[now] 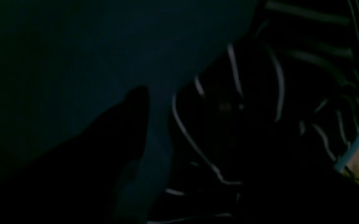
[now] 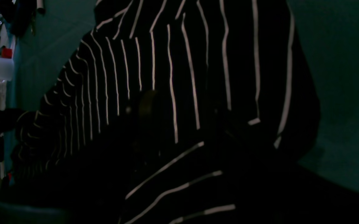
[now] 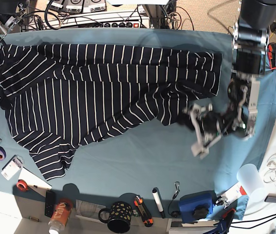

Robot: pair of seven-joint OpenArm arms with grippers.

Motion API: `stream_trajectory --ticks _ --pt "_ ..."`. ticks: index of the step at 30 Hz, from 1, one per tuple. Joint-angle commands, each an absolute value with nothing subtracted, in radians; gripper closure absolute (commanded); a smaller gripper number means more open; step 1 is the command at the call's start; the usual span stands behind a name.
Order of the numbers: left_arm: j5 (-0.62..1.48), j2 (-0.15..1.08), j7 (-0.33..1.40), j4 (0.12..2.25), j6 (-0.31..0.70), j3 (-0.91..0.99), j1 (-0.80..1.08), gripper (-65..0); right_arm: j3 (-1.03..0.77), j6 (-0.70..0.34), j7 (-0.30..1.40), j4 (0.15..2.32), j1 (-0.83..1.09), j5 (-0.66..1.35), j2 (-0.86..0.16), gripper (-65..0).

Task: Layout the t-shirt on the table in an organized manner, then fold the t-shirt properly
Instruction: 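Pull the grasped hem fabric with the left gripper outward to flatten it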

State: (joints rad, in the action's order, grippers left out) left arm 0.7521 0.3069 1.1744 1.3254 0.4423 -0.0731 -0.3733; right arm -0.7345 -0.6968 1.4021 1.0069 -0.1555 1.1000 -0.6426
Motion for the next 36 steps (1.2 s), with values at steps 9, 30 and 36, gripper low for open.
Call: stream_trajectory --ticks 9,30,36 --pt "0.773 0.31 1.2 1.351 0.434 -0.07 -0.394 -41.9 -0.74 -0.698 1.383 1.021 -0.172 1.124 -0.675 -21.9" --pt "0.822 0.263 1.248 1.35 0.386 -0.07 -0.34 -33.4 -0.74 -0.698 1.383 1.021 -0.172 1.125 -0.675 -21.9" --pt "0.81 0.263 1.239 1.35 0.374 -0.07 -0.336 -16.4 -0.74 -0.698 1.383 1.021 -0.172 1.125 -0.675 -21.9"
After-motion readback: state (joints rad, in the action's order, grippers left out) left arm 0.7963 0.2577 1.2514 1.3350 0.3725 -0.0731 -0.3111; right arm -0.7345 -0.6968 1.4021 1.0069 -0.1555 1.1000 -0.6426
